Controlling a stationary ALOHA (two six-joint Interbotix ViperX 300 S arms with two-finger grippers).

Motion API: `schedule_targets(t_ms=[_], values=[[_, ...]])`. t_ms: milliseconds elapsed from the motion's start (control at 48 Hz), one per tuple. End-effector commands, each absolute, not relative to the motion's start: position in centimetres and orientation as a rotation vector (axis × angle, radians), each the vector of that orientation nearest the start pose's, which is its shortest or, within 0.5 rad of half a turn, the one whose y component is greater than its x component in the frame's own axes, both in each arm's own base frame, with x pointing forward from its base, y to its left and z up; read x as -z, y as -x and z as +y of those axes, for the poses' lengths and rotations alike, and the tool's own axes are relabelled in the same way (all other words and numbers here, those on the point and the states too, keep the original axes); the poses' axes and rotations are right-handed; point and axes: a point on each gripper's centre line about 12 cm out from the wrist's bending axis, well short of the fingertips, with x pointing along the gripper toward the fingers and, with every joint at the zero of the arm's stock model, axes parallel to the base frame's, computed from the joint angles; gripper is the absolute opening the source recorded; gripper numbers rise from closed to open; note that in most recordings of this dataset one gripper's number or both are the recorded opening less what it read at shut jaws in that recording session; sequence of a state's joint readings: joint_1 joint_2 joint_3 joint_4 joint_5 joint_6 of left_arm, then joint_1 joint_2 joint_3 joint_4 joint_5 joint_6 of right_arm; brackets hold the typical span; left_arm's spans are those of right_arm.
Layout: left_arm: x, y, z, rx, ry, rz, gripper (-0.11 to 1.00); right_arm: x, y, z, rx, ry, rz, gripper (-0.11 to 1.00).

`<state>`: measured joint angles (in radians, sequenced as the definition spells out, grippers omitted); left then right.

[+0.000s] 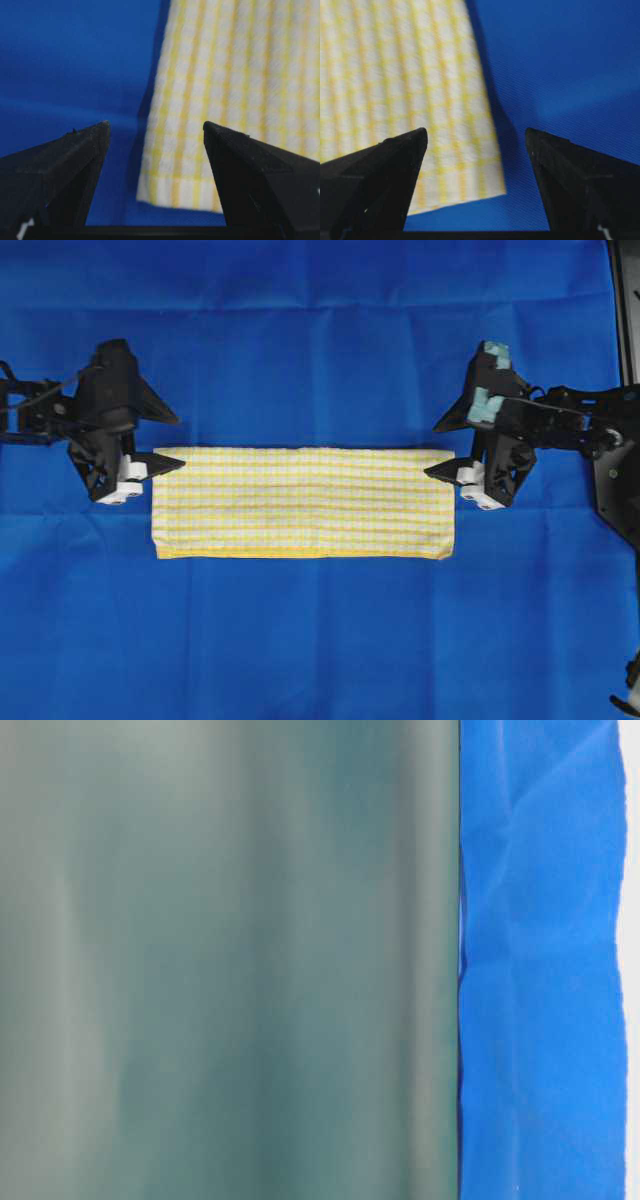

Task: Fold the yellow towel.
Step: 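Release, then grasp the folded towel's left and right short ends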

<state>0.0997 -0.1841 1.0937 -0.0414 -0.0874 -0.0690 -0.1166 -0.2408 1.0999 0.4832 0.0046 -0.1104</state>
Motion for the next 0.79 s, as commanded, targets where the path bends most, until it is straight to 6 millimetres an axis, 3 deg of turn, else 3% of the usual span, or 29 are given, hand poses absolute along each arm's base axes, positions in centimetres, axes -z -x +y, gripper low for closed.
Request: schedule_targets(t_ms=[0, 229, 375, 479, 646, 687, 771], values=[[-10.6, -27.4, 3.0, -0.148, 0.145, 0.826, 0.68, -11.3, -26.4, -3.1, 0.266, -0.392, 0.842, 0.79], [-8.4, -26.9, 3.0, -0.160, 0.163, 0.920, 0.66, -9.8, -26.7, -3.1, 0.275, -0.400, 0.904, 0.78], [-8.0, -26.8, 2.9, -0.161, 0.166, 0.961, 0.53, -9.6, -26.6, -2.9, 0.268, -0.402, 0.925, 0.73], [-8.0, -26.7, 2.9, -0.160, 0.167, 0.980, 0.33, -9.5, -26.5, -2.7, 0.257, -0.401, 0.947, 0.55], [-7.8, -26.4, 2.8, -0.159, 0.166, 1.022, 0.04, -9.5, -26.4, -2.5, 0.248, -0.400, 0.958, 0.07], [-7.8, -26.5, 2.9, -0.160, 0.167, 1.026, 0.02, -9.5, -26.4, -2.5, 0.248, -0.400, 0.956, 0.01], [-8.0, -26.6, 2.9, -0.155, 0.159, 1.028, 0.02, -9.8, -26.5, -2.5, 0.249, -0.404, 0.947, 0.02]])
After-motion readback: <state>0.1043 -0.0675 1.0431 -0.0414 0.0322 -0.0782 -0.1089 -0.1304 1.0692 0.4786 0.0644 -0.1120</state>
